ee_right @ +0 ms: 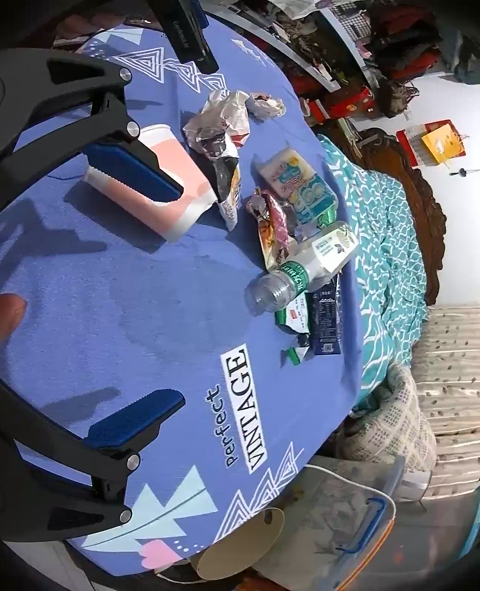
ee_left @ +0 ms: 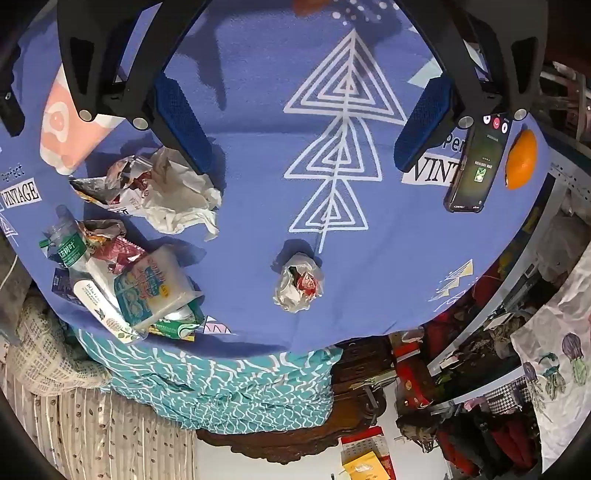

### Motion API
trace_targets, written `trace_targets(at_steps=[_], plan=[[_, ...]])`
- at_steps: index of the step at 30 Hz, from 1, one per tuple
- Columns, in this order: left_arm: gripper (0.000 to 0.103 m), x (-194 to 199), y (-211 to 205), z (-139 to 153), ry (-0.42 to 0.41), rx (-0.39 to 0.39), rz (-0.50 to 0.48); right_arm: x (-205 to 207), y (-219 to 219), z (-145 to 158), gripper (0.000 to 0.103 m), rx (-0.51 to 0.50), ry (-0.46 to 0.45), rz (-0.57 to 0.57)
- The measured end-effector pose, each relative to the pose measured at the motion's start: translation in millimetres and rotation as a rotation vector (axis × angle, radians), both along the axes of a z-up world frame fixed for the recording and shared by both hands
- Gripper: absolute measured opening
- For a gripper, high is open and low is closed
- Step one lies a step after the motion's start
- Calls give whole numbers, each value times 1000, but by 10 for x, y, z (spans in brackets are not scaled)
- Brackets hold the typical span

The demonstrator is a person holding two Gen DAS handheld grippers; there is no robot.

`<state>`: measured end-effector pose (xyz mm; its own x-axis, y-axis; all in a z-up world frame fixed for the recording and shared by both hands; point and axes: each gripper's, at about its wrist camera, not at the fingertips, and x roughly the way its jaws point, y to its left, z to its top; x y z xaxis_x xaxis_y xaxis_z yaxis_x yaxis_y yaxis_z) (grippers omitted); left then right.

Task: Collect trash
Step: 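Grasp the pink-white paper cup with the left tool while the right grasps a silver wrapper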

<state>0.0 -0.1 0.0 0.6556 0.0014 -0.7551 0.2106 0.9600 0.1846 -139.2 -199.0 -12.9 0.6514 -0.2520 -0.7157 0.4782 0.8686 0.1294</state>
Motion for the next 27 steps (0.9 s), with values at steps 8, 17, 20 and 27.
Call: trace_targets(at_steps=[8, 17, 20, 27], plan=[[94, -4, -8, 38, 17, -24, -2, -199, -83, -59, 100, 133, -23, 9], [93, -285, 251, -261, 137, -256, -42, -312, -251, -155, 90, 313, -72, 39], [93, -318, 223, -338, 247, -473, -198, -276, -329, -159, 69, 266, -84, 29], [68, -268, -246, -249, 284, -470, -409, -11, -389, -222, 32, 351, -50, 218]])
